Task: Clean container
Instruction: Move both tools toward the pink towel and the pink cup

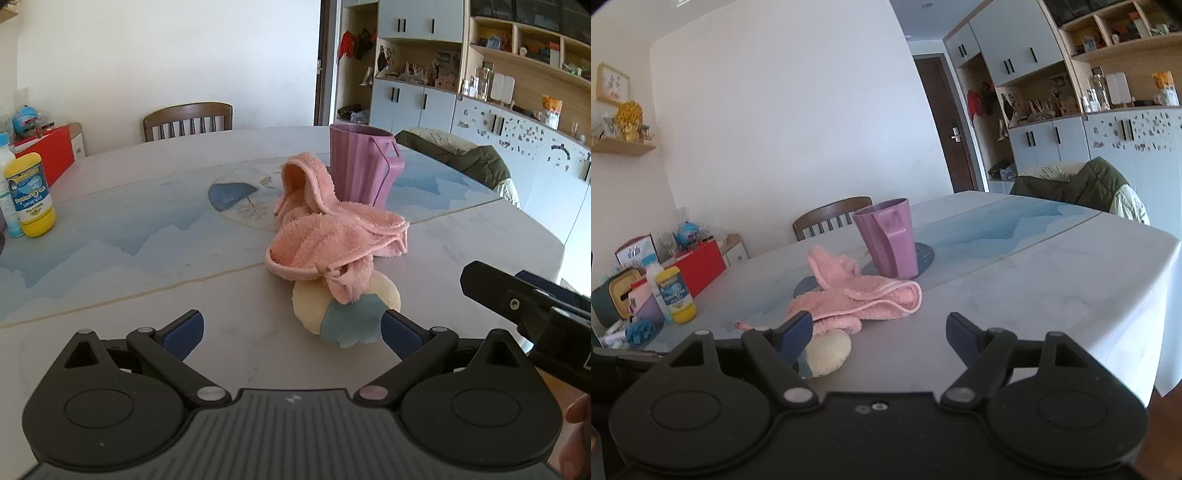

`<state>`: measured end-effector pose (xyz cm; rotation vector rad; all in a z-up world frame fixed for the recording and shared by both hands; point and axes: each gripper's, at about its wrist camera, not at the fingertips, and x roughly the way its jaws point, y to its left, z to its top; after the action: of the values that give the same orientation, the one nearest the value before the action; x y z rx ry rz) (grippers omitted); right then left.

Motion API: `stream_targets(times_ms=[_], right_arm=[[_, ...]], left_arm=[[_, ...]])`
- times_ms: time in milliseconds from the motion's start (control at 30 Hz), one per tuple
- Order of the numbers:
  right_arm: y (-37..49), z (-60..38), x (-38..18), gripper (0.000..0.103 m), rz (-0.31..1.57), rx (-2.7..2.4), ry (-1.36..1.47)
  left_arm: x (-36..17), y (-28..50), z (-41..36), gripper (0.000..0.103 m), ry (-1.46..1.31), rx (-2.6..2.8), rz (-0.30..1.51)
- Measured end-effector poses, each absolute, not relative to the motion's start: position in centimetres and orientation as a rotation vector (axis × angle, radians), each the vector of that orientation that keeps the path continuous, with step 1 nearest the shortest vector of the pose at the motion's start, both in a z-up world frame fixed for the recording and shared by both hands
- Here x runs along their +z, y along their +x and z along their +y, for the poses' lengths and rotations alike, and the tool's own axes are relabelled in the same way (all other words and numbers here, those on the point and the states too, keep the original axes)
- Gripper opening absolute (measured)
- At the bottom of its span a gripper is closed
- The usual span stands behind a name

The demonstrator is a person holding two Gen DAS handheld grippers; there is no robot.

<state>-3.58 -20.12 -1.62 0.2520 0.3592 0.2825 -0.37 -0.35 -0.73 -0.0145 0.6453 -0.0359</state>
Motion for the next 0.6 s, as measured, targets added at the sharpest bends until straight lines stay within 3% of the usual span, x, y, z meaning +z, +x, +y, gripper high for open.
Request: stream_targets(times_ms=[600], right_arm=[[1.6,-21.1,2.2,0.079,0.409,0.404,0.096]], left_arm=[[2.2,3.2,-0.3,0.103,-0.006,-0.064,0.652]])
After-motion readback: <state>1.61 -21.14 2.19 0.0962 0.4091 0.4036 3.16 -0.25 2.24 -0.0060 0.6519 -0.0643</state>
